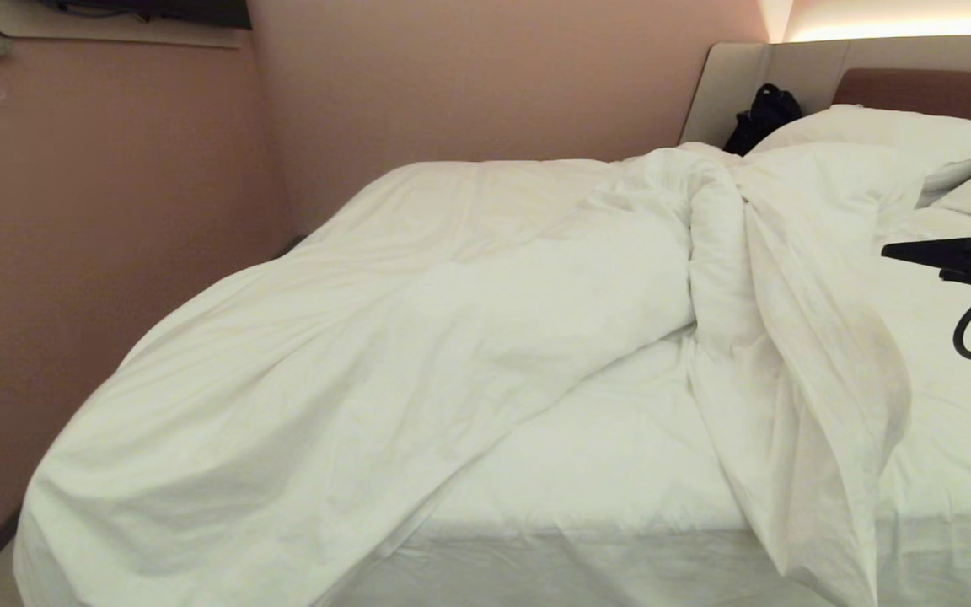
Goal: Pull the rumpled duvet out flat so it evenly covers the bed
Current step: Flatten the corners of the folded blanket
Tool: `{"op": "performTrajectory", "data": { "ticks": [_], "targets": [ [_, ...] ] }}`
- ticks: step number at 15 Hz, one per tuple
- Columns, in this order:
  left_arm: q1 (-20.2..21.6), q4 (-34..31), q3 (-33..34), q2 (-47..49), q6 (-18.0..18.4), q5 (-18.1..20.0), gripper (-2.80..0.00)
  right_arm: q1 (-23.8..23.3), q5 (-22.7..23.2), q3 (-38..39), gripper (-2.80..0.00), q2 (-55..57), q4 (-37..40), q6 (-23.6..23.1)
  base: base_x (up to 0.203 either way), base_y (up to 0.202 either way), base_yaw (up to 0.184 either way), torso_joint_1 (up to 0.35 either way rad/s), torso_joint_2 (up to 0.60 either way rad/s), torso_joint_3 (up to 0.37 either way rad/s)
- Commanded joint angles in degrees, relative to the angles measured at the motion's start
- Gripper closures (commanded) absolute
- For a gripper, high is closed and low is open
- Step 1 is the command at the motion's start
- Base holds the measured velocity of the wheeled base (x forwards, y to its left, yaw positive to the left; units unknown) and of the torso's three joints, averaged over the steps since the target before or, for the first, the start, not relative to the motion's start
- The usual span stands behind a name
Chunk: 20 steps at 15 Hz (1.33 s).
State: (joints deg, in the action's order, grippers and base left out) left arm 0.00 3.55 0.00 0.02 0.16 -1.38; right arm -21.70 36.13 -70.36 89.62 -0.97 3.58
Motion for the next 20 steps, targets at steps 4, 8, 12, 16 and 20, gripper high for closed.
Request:
{"op": "performTrajectory", "data": {
  "ticks": [4,8,12,16,20],
  "targets": [
    [0.1,0.1,0.0,0.0,0.0,0.0,0.0,-2.5,10.4,-0.1,-2.8,1.6,-0.5,0.3,0.0,0.0,0.0,0.0,0.0,0.0],
    [0.0,0.1,0.0,0.0,0.0,0.0,0.0,-2.7,10.5,-0.2,-2.8,3.2,-0.6,0.3,0.0,0.0,0.0,0.0,0.0,0.0],
    [0.0,0.1,0.0,0.0,0.0,0.0,0.0,-3.3,10.5,-0.7,-2.8,5.2,-1.0,0.3,0.0,0.0,0.0,0.0,0.0,0.0],
    [0.0,0.1,0.0,0.0,0.0,0.0,0.0,-7.5,10.6,-2.7,-2.8,8.0,-0.9,0.3,0.0,0.0,0.0,0.0,0.0,0.0],
    [0.1,0.1,0.0,0.0,0.0,0.0,0.0,-9.4,10.9,-2.7,-2.8,9.1,-0.9,0.0,0.0,0.0,0.0,0.0,0.0,0.0]
  ]
}}
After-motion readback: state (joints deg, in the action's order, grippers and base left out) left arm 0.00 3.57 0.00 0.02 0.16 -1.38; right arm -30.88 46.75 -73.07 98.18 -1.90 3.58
